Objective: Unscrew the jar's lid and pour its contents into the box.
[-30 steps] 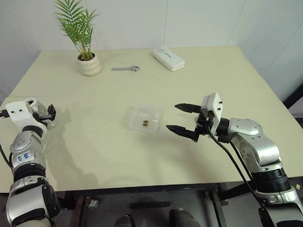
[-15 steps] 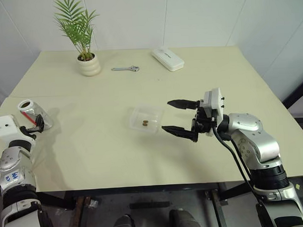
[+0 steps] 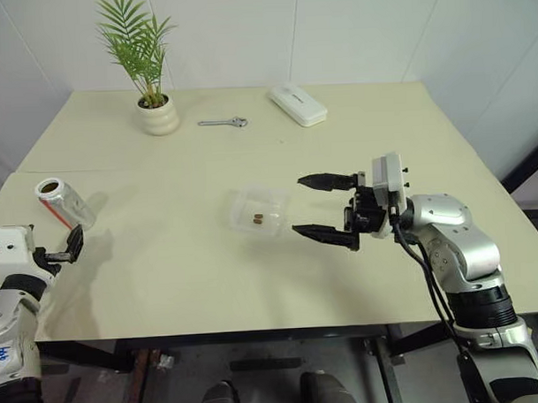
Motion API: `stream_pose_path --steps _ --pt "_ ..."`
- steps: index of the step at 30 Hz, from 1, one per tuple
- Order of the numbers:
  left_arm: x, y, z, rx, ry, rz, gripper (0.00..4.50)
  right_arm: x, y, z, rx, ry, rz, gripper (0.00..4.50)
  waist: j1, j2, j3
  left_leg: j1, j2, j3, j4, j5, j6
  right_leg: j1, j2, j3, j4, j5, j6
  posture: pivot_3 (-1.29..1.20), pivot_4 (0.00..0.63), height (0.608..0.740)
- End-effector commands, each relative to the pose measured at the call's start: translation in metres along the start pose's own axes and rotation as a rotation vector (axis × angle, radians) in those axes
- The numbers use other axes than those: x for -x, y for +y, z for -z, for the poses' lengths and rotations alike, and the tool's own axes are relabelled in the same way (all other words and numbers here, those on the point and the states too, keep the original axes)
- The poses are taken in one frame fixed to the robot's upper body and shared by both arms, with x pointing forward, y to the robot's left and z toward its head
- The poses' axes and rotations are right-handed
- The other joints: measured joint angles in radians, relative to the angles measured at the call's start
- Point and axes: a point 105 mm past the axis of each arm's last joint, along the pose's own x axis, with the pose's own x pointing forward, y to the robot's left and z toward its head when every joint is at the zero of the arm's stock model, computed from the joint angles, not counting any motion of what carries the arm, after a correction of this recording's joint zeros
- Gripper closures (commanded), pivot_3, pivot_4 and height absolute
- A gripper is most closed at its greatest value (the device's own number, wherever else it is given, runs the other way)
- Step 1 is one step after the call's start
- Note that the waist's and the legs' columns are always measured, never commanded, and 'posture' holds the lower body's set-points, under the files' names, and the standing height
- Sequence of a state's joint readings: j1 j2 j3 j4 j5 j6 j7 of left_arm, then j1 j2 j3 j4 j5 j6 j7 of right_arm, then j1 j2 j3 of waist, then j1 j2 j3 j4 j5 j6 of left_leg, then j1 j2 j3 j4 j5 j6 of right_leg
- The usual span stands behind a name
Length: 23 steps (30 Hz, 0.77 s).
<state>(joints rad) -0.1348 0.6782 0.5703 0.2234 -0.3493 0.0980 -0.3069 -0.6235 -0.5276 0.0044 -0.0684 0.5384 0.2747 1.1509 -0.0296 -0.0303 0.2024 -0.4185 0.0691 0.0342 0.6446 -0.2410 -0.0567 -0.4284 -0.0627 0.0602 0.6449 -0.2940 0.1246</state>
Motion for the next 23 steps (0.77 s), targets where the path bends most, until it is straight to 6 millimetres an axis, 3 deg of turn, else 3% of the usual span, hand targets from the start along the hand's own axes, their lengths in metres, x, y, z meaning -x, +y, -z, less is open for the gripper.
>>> stream_pose_path --steps 1,3,5,8,14,18,23 --pt "0.014 -0.019 -0.038 -0.123 -0.084 0.199 0.04 0.02 -0.008 -0.008 0.05 0.024 0.046 0.0 -0.001 0.0 0.0 0.0 0.0 0.0 0.0 0.0 0.0 0.0 0.0 0.0 0.0 0.0 0.0 0.0 0.15 0.74" --pt "0.031 -0.062 -0.065 -0.221 -0.164 0.497 0.04 0.041 -0.011 0.003 0.053 0.115 0.073 0.0 -0.002 -0.003 -0.001 0.0 0.0 0.0 -0.001 -0.001 -0.001 0.0 0.0 0.0 -0.002 0.0 -0.001 0.0 0.15 0.74" --pt "0.042 -0.092 -0.08 -0.258 -0.202 0.695 0.04 0.052 -0.013 0.008 0.056 0.158 0.094 0.0 0.009 -0.004 -0.001 -0.001 0.0 0.001 -0.002 -0.002 0.0 0.001 -0.002 -0.001 -0.006 -0.001 -0.002 0.0 0.15 0.74" --pt "0.04 -0.114 -0.092 -0.274 -0.226 0.813 0.04 0.065 -0.017 0.013 0.068 0.195 0.105 0.0 0.006 -0.003 -0.001 0.0 0.0 0.002 -0.003 -0.002 0.001 0.001 -0.002 -0.001 -0.008 -0.004 -0.01 0.0 0.15 0.74" --pt "0.039 -0.122 -0.087 -0.326 -0.205 0.939 0.04 0.082 -0.017 0.024 0.08 0.265 0.142 0.0 -0.025 -0.003 0.0 0.008 0.0 0.007 -0.011 -0.002 0.001 0.003 -0.001 0.003 -0.008 0.001 -0.003 0.0 0.15 0.74" --pt "0.033 -0.117 -0.079 -0.327 -0.188 0.952 0.04 0.098 -0.008 0.025 0.064 0.316 0.164 0.0 -0.024 -0.003 0.0 0.01 0.0 0.007 -0.016 -0.001 0.0 0.003 0.0 0.003 -0.008 -0.002 -0.004 0.0 0.15 0.74" --pt "0.026 -0.117 -0.077 -0.301 -0.193 0.952 0.04 0.097 -0.003 0.019 0.067 0.312 0.161 0.0 -0.028 -0.003 0.0 0.01 0.001 0.008 -0.015 -0.002 0.0 0.003 0.0 0.004 -0.008 -0.002 -0.003 0.0 0.15 0.74"
